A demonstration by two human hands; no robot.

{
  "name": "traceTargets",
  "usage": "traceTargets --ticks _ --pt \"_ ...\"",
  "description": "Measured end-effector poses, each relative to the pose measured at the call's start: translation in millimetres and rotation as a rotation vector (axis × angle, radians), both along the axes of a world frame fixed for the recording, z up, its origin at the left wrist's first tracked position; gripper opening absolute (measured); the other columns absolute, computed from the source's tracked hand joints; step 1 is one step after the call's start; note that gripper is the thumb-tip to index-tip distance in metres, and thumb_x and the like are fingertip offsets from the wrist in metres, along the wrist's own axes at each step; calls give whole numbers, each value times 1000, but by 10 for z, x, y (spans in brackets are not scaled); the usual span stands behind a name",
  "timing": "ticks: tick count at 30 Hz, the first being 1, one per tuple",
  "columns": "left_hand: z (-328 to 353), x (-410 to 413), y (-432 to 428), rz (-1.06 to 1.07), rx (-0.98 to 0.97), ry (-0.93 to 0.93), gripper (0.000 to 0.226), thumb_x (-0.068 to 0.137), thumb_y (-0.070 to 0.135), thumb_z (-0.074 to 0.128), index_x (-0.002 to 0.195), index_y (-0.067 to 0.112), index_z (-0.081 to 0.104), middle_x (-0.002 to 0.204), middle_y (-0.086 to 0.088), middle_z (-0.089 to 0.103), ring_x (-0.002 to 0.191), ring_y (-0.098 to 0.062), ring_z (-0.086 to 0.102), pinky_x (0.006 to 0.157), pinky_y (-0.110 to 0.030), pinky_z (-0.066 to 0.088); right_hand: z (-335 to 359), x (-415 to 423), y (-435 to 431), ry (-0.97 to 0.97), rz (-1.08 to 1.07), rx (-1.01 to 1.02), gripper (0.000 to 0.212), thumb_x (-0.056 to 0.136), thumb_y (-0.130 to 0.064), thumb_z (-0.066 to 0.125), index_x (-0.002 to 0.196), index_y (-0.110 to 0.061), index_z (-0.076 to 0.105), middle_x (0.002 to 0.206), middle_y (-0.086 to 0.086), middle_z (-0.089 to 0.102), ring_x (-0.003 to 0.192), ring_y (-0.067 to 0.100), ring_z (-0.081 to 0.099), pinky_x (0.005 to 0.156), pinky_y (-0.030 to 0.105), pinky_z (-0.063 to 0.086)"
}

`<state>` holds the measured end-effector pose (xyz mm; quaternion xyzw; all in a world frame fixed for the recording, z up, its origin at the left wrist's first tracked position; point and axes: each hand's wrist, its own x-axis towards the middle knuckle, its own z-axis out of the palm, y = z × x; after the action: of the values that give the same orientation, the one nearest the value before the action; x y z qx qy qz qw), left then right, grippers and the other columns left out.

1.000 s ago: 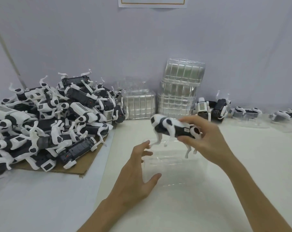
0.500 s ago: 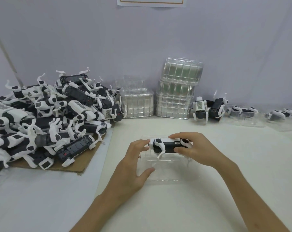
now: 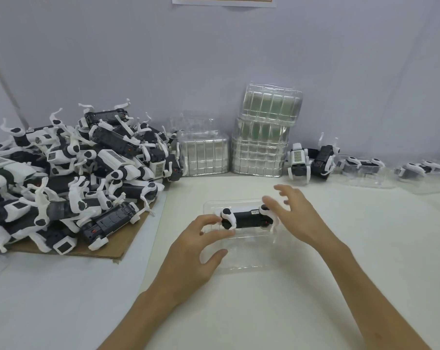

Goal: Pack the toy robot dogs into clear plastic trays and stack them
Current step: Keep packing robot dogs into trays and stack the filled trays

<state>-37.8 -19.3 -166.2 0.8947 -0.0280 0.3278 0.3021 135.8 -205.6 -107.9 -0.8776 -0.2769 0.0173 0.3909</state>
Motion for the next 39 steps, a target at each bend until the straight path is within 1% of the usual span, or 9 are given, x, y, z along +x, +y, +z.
traceTargets --ticks 5,8,12,14,16,22,26,32,39 --pt "32 7 3 211 -167 -21 42 89 55 51 124 35 63 136 18 47 127 3 45 105 -19 33 -70 97 -18 445 2 -100 74 89 -77 29 139 -26 49 145 0 48 114 17 50 89 29 33" --pt "60 12 95 440 -372 235 54 95 64 37 136 32 52 137 17 50 134 -9 41 106 -25 25 -78 45 49 509 33 -44 74 85 -81 32 140 -34 47 147 -4 46 118 16 46 92 31 29" --pt "77 25 120 337 -603 312 22 99 59 40 85 60 56 76 33 60 86 11 55 77 -12 30 -83 -62 75 498 197 73 81 64 -91 49 135 -51 46 146 -24 44 125 7 49 101 32 33" --pt "120 11 123 225 -801 261 14 93 61 49 102 71 51 90 34 63 88 13 60 79 -16 43 -74 -105 82 509 294 163 76 69 -83 56 139 -61 36 138 -25 54 116 8 62 98 32 45" --pt "163 -4 131 127 -930 209 57 80 67 59 133 59 37 110 26 62 89 9 65 68 -11 50 -72 -131 100 467 348 231 76 77 -74 65 143 -59 30 131 -17 60 110 11 66 95 35 54" --pt "177 -28 115 157 -869 84 102 61 60 76 146 43 22 125 16 55 97 0 64 86 -32 53 -49 -206 186 336 346 372 76 76 -54 68 145 -49 38 133 -7 58 102 12 68 83 30 56" --pt "168 -18 114 181 -806 38 104 67 56 81 150 34 22 124 13 53 85 7 63 79 -23 46 -93 -230 235 293 253 404 71 67 -62 69 134 -50 49 125 -7 61 80 11 60 62 17 47" --pt "96 -1 137 204 -777 7 102 64 47 79 148 38 23 121 12 53 104 -14 63 81 -24 46 -184 -281 301 248 119 445 57 71 -61 71 123 -44 55 117 -13 60 82 11 59 73 26 45" --pt "138 0 150 229 -872 69 82 77 42 81 137 51 27 129 14 50 112 -1 55 80 -20 42 -228 -313 353 301 51 354 48 91 -48 65 134 -33 50 126 -5 59 104 19 63 85 37 53"
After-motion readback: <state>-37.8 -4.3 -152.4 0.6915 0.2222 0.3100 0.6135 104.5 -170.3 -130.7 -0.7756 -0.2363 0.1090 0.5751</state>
